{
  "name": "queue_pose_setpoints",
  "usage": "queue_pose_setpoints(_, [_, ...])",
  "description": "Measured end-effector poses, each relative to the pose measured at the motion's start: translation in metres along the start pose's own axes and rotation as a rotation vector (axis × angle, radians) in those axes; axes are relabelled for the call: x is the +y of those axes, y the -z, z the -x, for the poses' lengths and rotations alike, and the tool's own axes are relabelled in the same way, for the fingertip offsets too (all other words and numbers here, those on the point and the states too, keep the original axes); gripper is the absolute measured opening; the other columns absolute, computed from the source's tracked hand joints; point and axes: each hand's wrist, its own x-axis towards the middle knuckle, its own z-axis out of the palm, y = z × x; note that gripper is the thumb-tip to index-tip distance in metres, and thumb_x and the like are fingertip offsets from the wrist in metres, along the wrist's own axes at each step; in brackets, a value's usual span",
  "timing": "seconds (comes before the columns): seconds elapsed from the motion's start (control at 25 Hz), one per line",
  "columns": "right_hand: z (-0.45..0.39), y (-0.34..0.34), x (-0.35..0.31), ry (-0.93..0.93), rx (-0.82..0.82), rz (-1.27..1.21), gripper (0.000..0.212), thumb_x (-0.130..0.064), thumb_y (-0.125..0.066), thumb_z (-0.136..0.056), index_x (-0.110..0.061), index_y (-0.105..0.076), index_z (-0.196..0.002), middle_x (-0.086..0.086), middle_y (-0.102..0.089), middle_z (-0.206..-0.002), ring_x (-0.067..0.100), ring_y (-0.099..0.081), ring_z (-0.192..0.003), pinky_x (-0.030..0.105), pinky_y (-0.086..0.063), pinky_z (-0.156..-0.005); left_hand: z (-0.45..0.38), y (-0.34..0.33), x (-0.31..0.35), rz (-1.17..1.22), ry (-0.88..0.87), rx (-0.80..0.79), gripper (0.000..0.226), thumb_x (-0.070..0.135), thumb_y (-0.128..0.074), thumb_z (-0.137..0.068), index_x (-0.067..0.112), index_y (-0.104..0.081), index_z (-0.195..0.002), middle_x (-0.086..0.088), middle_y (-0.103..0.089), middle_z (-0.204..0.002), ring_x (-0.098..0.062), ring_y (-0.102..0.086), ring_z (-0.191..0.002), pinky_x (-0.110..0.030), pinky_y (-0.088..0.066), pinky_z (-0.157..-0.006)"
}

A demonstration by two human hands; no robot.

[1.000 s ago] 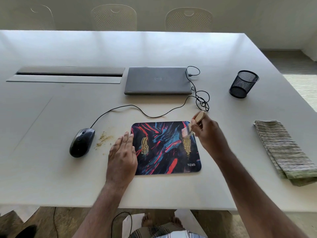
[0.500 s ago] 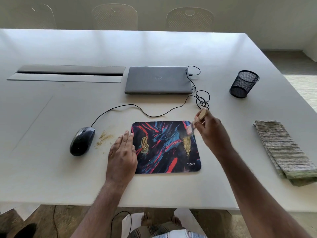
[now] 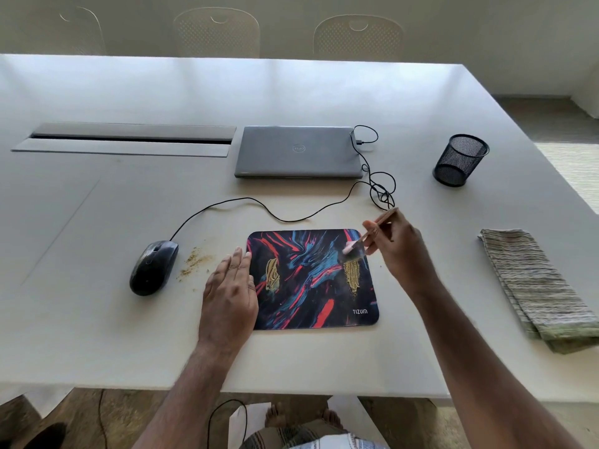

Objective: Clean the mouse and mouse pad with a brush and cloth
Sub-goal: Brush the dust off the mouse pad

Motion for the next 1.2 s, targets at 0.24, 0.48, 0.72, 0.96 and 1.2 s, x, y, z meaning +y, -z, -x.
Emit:
queue_pose_setpoints(0.24, [0.002,0.002,-0.016,-0.031,-0.026,-0.23,0.032,-0.034,-0.068,-0.102,-0.007,-0.056,-0.09,0.002,-0.077,-0.07,0.016,-0.076,-0.058,0.025,-0.057,-0.054,0.0,0.0,0.0,0.0,-0.001,-0.003,0.055,0.027,-0.033,-0.102,0.016,-0.045,-0.154,-0.004,-0.042,-0.161,-0.024,-0.038,-0.149,-0.038,-0.023,-0.123])
queue_pose_setpoints(0.48, [-0.008,0.01,0.003,-0.148,0.089,-0.162,0.032,-0.039,-0.068,-0.101,-0.01,-0.058,-0.092,0.003,-0.078,-0.072,0.016,-0.076,-0.059,0.017,-0.048,-0.049,0.0,0.001,0.001,-0.001,0.001,-0.003,0.056,0.028,-0.032,-0.102,0.016,-0.046,-0.154,-0.004,-0.043,-0.161,-0.024,-0.039,-0.149,-0.037,-0.023,-0.123])
queue_pose_setpoints(0.72, [0.005,-0.004,-0.013,-0.111,-0.137,-0.231,0.028,-0.031,-0.068,-0.102,-0.009,-0.055,-0.091,0.008,-0.078,-0.074,0.028,-0.077,-0.065,0.015,-0.043,-0.044,0.001,0.002,0.001,-0.012,-0.007,0.006,0.057,0.029,-0.03,-0.101,0.015,-0.047,-0.153,-0.005,-0.044,-0.16,-0.024,-0.04,-0.147,-0.038,-0.025,-0.123])
queue_pose_setpoints(0.96, [0.003,-0.003,-0.019,0.076,0.011,-0.018,0.031,-0.037,-0.069,-0.101,-0.011,-0.056,-0.09,0.0,-0.076,-0.07,0.015,-0.074,-0.062,0.031,-0.057,-0.059,0.0,0.002,0.001,-0.013,-0.013,0.008,0.056,0.028,-0.031,-0.102,0.014,-0.047,-0.153,-0.006,-0.045,-0.16,-0.025,-0.041,-0.147,-0.038,-0.025,-0.123])
queue_pose_setpoints(1.2, [-0.002,0.0,-0.02,0.168,-0.013,0.118,0.029,-0.034,-0.07,-0.1,-0.014,-0.053,-0.088,-0.004,-0.072,-0.066,0.001,-0.071,-0.058,0.025,-0.055,-0.056,0.0,0.003,0.002,-0.003,-0.016,0.005,0.055,0.026,-0.033,-0.102,0.013,-0.046,-0.153,-0.006,-0.045,-0.159,-0.025,-0.04,-0.148,-0.04,-0.027,-0.123])
